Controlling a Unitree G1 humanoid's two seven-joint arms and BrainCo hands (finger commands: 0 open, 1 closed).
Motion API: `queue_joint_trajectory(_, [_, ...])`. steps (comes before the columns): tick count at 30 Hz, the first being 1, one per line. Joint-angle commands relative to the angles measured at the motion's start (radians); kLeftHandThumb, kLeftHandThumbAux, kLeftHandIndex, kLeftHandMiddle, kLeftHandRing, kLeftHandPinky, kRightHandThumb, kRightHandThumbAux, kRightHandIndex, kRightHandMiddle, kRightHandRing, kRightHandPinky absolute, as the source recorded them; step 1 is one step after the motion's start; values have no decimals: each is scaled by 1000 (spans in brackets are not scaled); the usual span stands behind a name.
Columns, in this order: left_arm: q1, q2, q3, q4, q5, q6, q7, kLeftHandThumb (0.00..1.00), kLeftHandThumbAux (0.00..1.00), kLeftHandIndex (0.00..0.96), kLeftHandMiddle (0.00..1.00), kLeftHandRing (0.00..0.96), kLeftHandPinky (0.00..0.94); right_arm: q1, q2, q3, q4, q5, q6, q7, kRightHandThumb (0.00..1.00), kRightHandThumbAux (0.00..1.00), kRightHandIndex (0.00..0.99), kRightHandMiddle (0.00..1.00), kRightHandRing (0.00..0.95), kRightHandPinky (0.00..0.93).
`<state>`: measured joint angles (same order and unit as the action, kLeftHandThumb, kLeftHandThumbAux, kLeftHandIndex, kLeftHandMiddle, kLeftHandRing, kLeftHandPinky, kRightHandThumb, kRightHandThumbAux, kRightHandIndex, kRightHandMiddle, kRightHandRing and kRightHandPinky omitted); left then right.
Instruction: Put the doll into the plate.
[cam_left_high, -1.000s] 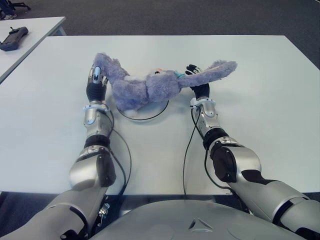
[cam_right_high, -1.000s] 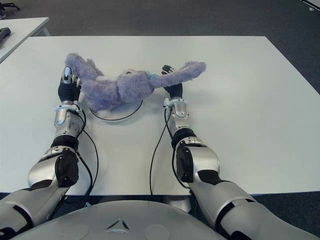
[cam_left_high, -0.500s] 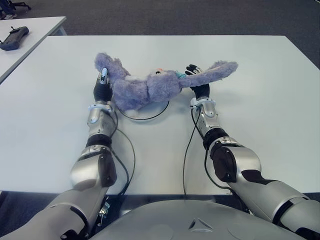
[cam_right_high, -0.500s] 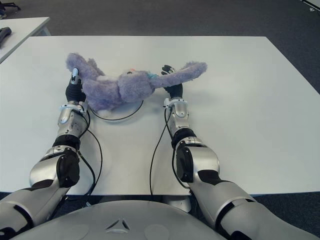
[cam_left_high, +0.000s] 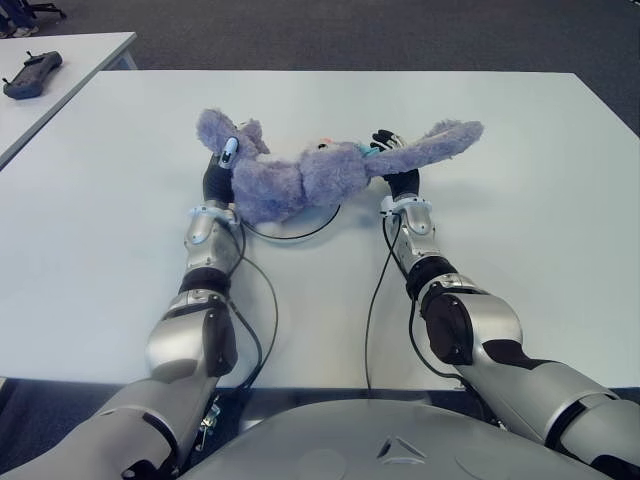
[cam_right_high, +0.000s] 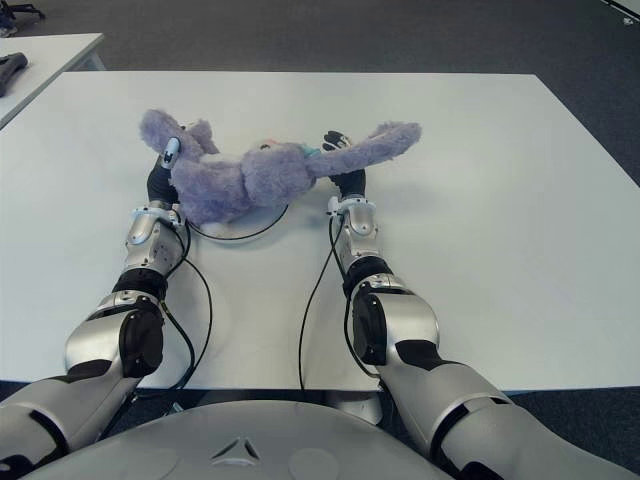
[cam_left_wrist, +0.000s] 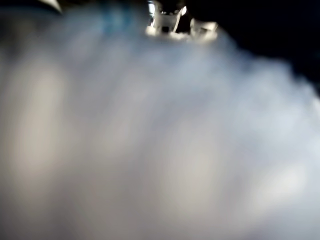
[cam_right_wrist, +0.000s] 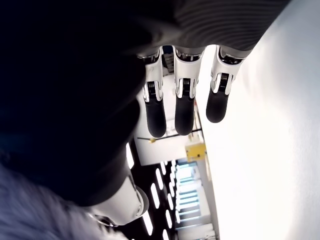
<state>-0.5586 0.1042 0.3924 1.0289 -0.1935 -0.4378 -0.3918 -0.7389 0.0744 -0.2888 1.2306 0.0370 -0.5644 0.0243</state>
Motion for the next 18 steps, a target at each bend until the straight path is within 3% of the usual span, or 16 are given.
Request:
queue_joint_trajectory(1, [308,-224,-47,172,15,1,35,0,439,0,0,0,0,236,91,-12,117,10,52,-14,365,901,211,222,186,184])
queue_joint_trajectory(18, [322,-272,-75,135,8,-15,32,0,441,0,0,0,0,236,90,-8,118,5,51,-25,340,873,192,206,171,169])
